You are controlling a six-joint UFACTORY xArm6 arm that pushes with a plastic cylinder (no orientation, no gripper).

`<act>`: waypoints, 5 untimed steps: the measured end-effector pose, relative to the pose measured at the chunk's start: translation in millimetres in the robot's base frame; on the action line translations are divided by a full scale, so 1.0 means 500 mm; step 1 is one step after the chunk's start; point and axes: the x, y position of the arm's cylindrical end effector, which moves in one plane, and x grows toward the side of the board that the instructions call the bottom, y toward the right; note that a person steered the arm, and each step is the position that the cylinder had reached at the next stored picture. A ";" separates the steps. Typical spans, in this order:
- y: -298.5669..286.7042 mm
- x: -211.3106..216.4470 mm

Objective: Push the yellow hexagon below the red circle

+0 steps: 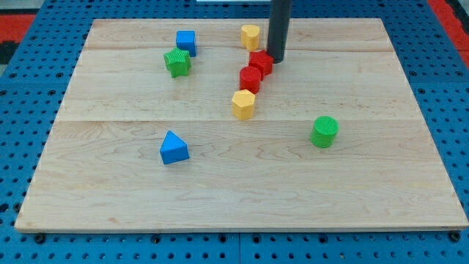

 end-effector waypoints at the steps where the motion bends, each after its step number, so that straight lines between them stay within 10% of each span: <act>1: -0.046 -0.003; 5: 0.103 0.065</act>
